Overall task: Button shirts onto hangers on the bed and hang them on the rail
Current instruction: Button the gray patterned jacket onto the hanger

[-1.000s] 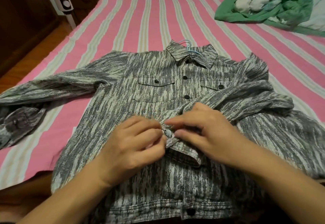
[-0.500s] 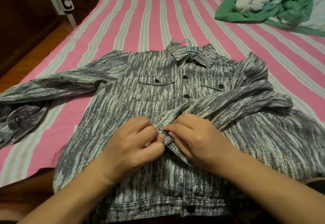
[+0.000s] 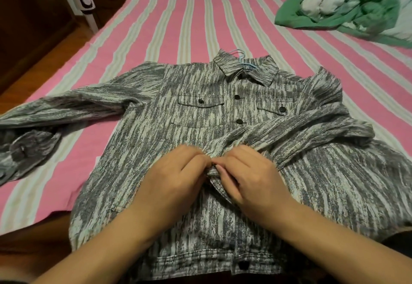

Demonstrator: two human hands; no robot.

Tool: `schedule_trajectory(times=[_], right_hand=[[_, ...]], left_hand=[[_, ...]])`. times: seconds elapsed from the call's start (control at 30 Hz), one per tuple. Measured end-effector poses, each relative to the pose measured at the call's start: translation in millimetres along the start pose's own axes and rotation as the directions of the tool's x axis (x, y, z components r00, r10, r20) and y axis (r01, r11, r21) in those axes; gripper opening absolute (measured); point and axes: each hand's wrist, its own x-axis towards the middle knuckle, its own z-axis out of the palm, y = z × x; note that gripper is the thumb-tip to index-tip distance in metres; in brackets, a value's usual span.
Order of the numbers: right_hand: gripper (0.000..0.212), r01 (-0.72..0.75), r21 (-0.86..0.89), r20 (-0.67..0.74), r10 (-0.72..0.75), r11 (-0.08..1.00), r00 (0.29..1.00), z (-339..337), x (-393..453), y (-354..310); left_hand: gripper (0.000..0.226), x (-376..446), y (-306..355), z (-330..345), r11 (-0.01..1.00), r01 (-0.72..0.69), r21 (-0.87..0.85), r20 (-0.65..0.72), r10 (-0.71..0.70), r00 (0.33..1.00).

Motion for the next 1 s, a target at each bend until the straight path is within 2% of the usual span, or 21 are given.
schedule_trajectory(times=[0.07, 0.13, 0.2, 0.3, 0.37, 0.4, 0.5, 0.53, 0.63, 0.7, 0.77, 0.8, 0.83, 0.87, 0.9, 0.93, 0.97, 1.0], right_hand=[[0.03, -0.005, 0.072, 0.011, 0.004, 0.997, 1.0, -2.1, 2.7, 1.4], [0.042, -0.045, 0.141, 0.108, 0.029, 0.989, 0.994, -7.1, 5.2, 2.6], [0.054, -0.069, 0.127, 0.235, 0.038, 0.989, 0.971, -11.6, 5.8, 3.3], [0.053, -0.03, 0.0, 0.309, 0.028, 1.0, 0.951, -19.6, 7.6, -0.4], [0.054, 0.001, -0.111, 0.308, 0.034, 0.994, 0.951, -23.7, 21.3, -9.1], [0.054, -0.01, -0.131, 0.33, 0.053, 0.991, 0.942, -24.6, 34.6, -17.7], [0.043, -0.062, -0.056, 0.475, 0.081, 0.997, 0.876, -10.8, 93.9, -43.0], [0.036, -0.051, -0.022, 0.515, 0.055, 0.998, 0.855, -2.0, 117.2, -53.7], [0.026, 0.022, 0.018, 0.564, -0.028, 1.0, 0.826, 45.1, 180.8, -83.5], [0.039, 0.032, 0.055, 0.571, -0.058, 0.998, 0.819, 88.4, 214.2, -100.4], [0.065, 0.069, 0.051, 0.514, -0.086, 0.996, 0.853, 129.8, 243.3, -112.5], [0.077, 0.09, 0.013, 0.492, -0.085, 0.996, 0.866, 145.5, 256.9, -116.8], [0.086, 0.109, -0.045, 0.489, -0.073, 0.993, 0.869, 159.7, 269.1, -118.1], [0.091, 0.13, -0.105, 0.499, -0.061, 0.986, 0.864, 171.8, 279.2, -117.0], [0.089, 0.145, -0.159, 0.52, -0.043, 0.977, 0.853, 181.0, 286.3, -113.6], [0.076, 0.158, -0.192, 0.529, -0.033, 0.969, 0.848, 184.4, 289.5, -110.6], [0.053, 0.168, -0.207, 0.5, -0.043, 0.964, 0.865, 183.5, 291.1, -105.8], [0.027, 0.165, -0.197, 0.438, -0.063, 0.966, 0.897, 177.6, 291.1, -99.5]], left_hand=[[0.025, -3.4, -2.5, 1.1, 0.995, 0.102, 0.005, -0.027, -0.102, 0.994], [0.026, -4.4, -6.2, 0.0, 0.977, 0.207, -0.042, -0.051, -0.209, 0.977], [0.02, -2.9, -8.5, -3.0, 0.948, 0.29, -0.129, -0.031, -0.296, 0.955], [0.023, -2.8, -14.3, -13.9, 0.848, 0.459, -0.263, 0.201, -0.417, 0.886], [0.027, -7.2, -25.5, -29.0, 0.818, 0.528, -0.23, 0.39, -0.419, 0.82], [0.027, -10.3, -32.6, -39.6, 0.809, 0.552, -0.202, 0.42, -0.437, 0.795], [0.024, -24.2, -63.9, -82.5, 0.743, 0.665, -0.079, 0.297, -0.619, 0.727], [0.023, -32.9, -78.3, -98.5, 0.694, 0.719, -0.026, 0.237, -0.695, 0.679], [0.018, -70.8, -125.2, -146.5, 0.476, 0.871, 0.126, 0.078, -0.88, 0.469], [0.017, -100.4, -151.3, -179.1, 0.297, 0.934, 0.201, -0.134, -0.936, 0.326], [0.036, -127.9, -171.0, -203.9, 0.041, 0.969, 0.243, -0.338, -0.933, 0.124], [0.052, -138.5, -179.1, -212.1, -0.068, 0.971, 0.228, -0.365, -0.931, 0.021], [0.067, -146.5, -188.2, -215.8, -0.148, 0.968, 0.205, -0.334, -0.94, -0.073], [0.081, -154.9, -199.0, -213.4, -0.194, 0.962, 0.192, -0.267, -0.954, -0.139], [0.09, -158.9, -205.9, -208.6, -0.208, 0.954, 0.218, -0.184, -0.968, -0.169], [0.091, -160.4, -211.8, -202.8, -0.175, 0.949, 0.262, -0.094, -0.983, -0.156], [0.08, -157.3, -214.2, -198.4, -0.125, 0.95, 0.285, -0.04, -0.992, -0.119], [0.059, -149.8, -215.1, -196.9, -0.075, 0.959, 0.272, -0.054, -0.997, -0.063]])
